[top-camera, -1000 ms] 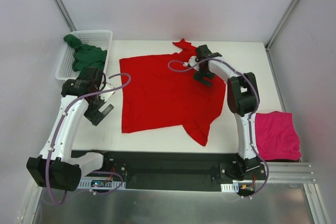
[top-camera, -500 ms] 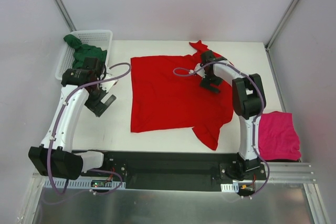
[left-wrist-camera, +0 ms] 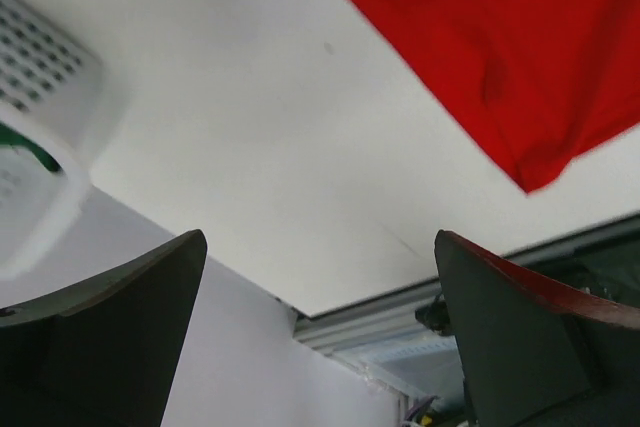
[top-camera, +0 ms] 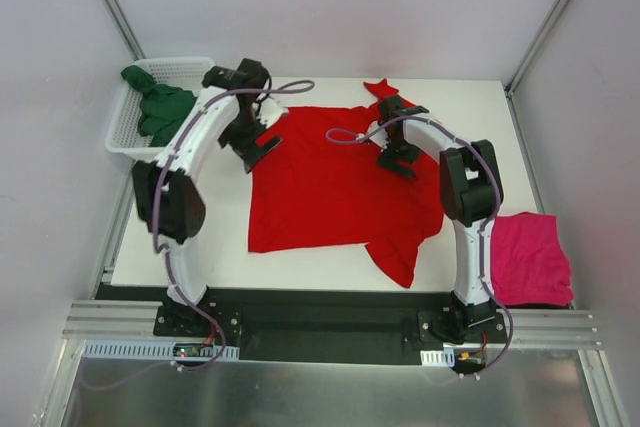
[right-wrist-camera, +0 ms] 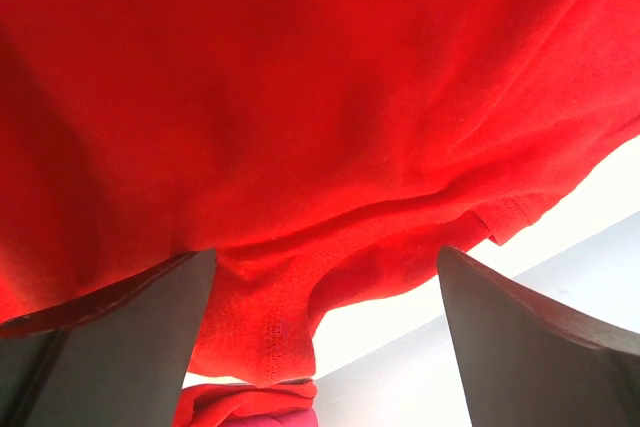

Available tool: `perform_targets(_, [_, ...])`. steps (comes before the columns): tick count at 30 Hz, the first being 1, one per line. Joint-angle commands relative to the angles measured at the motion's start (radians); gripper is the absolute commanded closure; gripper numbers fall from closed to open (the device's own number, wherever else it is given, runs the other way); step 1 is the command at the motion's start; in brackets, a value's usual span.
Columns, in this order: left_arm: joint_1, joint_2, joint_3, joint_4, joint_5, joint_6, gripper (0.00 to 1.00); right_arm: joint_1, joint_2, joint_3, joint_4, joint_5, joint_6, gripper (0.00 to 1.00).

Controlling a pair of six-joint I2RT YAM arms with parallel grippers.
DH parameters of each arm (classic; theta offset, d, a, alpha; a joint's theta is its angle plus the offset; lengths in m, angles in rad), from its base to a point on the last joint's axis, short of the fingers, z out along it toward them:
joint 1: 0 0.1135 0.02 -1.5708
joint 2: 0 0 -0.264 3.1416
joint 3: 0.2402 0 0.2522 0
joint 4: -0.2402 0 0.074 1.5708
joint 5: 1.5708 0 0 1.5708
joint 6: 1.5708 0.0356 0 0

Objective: Fold and stack the t-shirts
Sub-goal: Flatten out the tshirt

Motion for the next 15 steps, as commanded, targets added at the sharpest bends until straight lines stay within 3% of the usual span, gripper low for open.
perform_targets(1, [-0.009,0.288,0.418,0.004,0.026,-0.035,0.01,-0.003,0.013,0.043,-0.021,-0.014,0.017,0.04])
perform_targets(5, [-0.036,0.48,0.614,-0.031,-0.009,-0.005,0.01,-0.009,-0.008,0.035,-0.018,-0.014,0.022,0.04])
perform_targets(11, [-0.048,0.493,0.403,0.027,0.117,-0.006,0.01,-0.017,-0.063,0.012,-0.018,-0.036,0.016,0.04])
perform_targets(15, [-0.055,0.517,0.363,0.044,0.166,0.005,0.02,-0.017,-0.074,0.015,-0.03,-0.045,0.016,0.04])
